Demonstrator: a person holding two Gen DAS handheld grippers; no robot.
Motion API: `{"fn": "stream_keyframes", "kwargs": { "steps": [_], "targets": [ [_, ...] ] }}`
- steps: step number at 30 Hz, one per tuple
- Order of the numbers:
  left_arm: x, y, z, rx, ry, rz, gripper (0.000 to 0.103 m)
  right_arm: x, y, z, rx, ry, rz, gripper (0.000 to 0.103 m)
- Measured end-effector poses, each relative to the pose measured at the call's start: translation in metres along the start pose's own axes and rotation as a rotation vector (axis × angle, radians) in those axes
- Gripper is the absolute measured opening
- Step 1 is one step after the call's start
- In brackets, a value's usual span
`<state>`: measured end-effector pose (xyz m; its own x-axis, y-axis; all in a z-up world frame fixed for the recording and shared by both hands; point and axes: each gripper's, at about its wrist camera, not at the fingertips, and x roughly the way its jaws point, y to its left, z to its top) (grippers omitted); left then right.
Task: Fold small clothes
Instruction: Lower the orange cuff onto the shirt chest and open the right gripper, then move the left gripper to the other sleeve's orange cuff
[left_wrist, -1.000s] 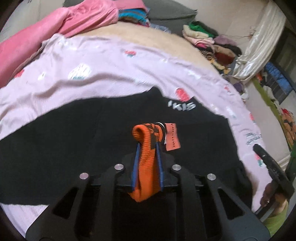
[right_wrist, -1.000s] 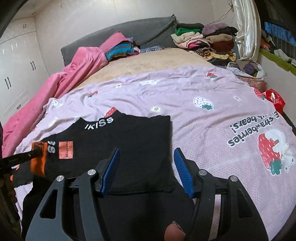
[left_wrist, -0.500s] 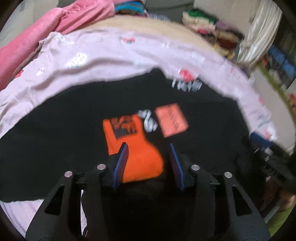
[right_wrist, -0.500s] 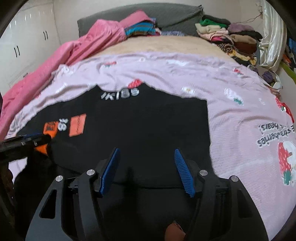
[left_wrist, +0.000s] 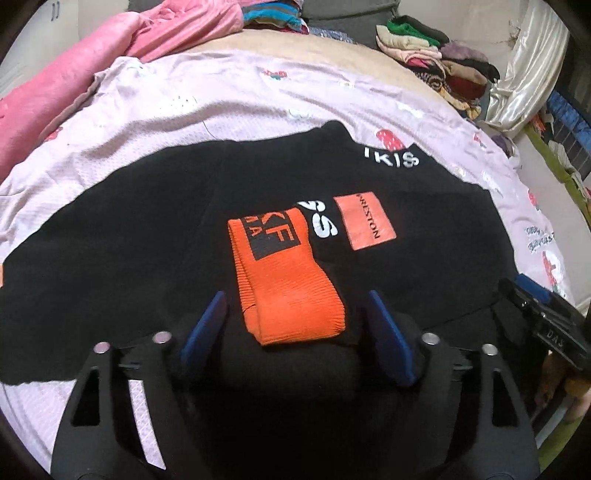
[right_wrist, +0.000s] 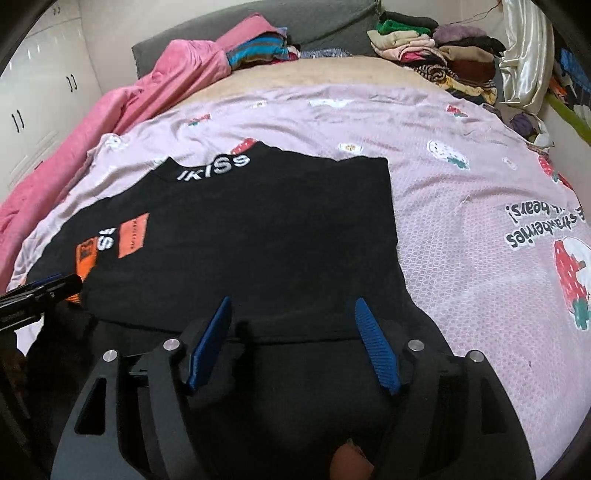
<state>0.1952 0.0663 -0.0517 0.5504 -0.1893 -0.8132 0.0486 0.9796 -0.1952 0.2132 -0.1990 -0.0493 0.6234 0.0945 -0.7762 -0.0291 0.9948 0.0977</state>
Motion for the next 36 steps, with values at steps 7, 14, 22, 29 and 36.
{"fn": "stream_keyframes", "kwargs": {
  "steps": [7,14,22,29,36],
  "targets": [
    [-0.020,-0.003,0.003,-0.011,-0.033,0.005,0.093,-0.022,0.009,0.002,-0.013,-0.061,0.014,0.089],
    [-0.037,-0.004,0.003,-0.019,-0.093,0.048,0.094,-0.040,0.014,0.003,-0.006,-0.112,0.026,0.097],
    [-0.057,0.007,0.001,-0.052,-0.151,0.077,0.094,-0.056,0.023,0.004,-0.017,-0.144,0.034,0.098],
    [-0.073,0.021,-0.006,-0.055,-0.179,0.130,0.094,-0.064,0.046,0.005,-0.057,-0.164,0.060,0.099],
    [-0.088,0.045,-0.014,-0.091,-0.197,0.165,0.094,-0.068,0.080,0.009,-0.115,-0.173,0.102,0.099]
  ]
}}
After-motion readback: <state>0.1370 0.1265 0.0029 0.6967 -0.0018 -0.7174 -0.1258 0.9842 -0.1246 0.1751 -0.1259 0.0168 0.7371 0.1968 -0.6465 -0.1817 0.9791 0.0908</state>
